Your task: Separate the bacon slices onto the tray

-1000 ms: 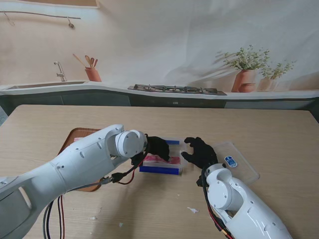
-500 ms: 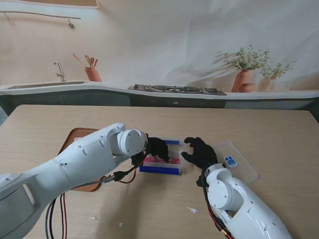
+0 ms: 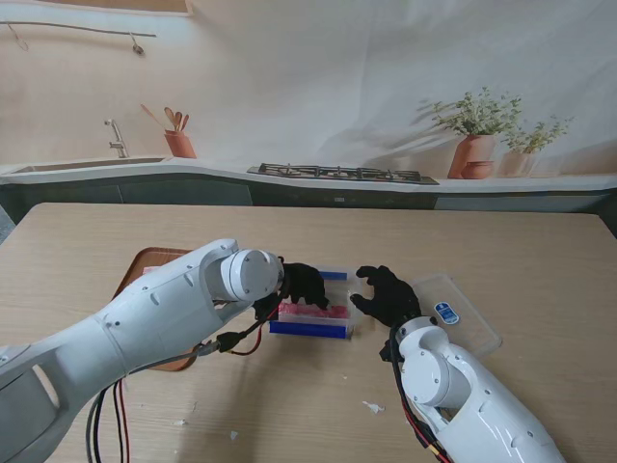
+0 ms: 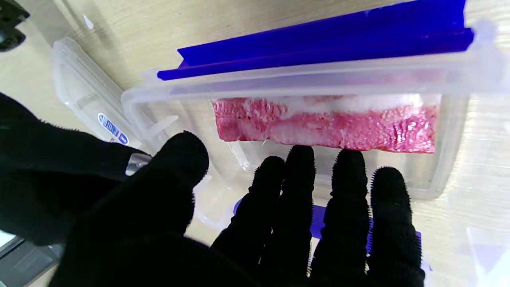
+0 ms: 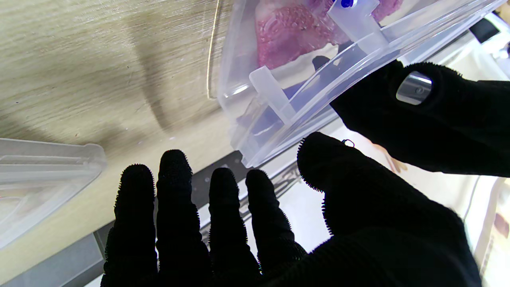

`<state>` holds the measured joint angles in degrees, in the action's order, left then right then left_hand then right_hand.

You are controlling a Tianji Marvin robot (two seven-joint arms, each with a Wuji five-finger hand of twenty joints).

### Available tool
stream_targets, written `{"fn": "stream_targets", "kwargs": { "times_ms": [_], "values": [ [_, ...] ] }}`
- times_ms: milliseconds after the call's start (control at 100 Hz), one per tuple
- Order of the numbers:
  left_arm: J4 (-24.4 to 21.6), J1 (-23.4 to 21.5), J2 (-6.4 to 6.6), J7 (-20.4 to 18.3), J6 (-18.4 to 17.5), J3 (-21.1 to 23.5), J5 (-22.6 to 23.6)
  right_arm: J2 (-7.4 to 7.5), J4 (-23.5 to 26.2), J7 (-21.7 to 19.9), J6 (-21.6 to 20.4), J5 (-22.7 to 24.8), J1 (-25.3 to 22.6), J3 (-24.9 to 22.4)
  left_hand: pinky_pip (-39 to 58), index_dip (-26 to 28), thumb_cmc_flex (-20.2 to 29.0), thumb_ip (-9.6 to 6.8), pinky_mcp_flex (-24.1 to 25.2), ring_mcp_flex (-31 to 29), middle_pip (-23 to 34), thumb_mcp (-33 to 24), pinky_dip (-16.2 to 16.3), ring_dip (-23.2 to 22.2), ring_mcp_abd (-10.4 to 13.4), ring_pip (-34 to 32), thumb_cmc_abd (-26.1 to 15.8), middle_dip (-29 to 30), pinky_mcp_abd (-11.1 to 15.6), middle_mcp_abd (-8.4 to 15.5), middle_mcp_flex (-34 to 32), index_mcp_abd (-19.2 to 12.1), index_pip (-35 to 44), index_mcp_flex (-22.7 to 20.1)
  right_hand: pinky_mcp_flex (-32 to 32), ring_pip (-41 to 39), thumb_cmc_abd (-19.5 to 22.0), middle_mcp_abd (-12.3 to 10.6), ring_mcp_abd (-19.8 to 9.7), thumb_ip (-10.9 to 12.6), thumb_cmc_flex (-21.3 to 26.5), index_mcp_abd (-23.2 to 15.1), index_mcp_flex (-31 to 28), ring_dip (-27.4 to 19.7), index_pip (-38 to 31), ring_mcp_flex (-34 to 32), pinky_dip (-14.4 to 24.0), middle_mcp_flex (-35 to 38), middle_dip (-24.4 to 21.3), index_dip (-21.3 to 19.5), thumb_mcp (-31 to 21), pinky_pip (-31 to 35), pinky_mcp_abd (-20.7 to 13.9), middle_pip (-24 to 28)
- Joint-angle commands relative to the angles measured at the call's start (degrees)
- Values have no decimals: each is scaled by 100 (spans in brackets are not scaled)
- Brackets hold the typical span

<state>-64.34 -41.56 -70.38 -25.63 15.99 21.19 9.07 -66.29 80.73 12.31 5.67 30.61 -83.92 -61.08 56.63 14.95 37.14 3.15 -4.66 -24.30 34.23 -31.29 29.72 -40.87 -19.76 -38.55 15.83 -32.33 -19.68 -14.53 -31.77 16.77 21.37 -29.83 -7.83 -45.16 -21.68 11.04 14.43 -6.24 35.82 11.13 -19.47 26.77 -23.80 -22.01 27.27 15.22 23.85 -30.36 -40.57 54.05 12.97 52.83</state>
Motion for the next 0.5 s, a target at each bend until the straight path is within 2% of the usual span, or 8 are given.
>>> {"fn": "stream_targets", "kwargs": {
  "times_ms": [0,170,330,490],
  "values": [
    [-126,-43,6,-33,86,53,-7,-46,29,-78,19,-8,-36,9,351,-23,0,-246,-4,-188,348,-118,166,-194,-123,-309,-22,-242,-172,30,-184,256,-62,-99,-28,-5,97,-23,101,103,133,-97,-8,-14,26,-71,84,15,-11,41,54,147,53,-1],
    [-161,-14,16,-82,164,39,-39,-46,29,-84,23,-12,-33,13,413,-14,21,-241,-57,-330,615,-184,206,-539,-111,-674,25,-653,-190,101,-332,241,-35,-250,-31,-6,101,-23,100,103,136,-89,-12,-14,26,-73,85,15,-11,42,52,153,48,-1],
    [-64,65,-41,-166,258,-68,-131,-47,31,-74,31,-8,-36,8,480,-5,35,-241,-149,-493,784,-217,245,-753,-137,-912,70,-897,-250,93,-496,290,-11,-359,-29,-6,102,-22,101,104,145,-90,-15,-14,26,-71,85,13,-13,42,52,158,47,-4],
    [-67,108,-50,-220,396,-129,-162,-48,30,-67,33,-6,-38,2,556,11,38,-229,-241,-740,1003,-243,299,-1039,-169,-1220,112,-1206,-359,130,-782,265,46,-636,-32,-6,106,-21,95,104,144,-90,-19,-14,25,-69,86,13,-14,42,53,165,47,-7]
  ]
}}
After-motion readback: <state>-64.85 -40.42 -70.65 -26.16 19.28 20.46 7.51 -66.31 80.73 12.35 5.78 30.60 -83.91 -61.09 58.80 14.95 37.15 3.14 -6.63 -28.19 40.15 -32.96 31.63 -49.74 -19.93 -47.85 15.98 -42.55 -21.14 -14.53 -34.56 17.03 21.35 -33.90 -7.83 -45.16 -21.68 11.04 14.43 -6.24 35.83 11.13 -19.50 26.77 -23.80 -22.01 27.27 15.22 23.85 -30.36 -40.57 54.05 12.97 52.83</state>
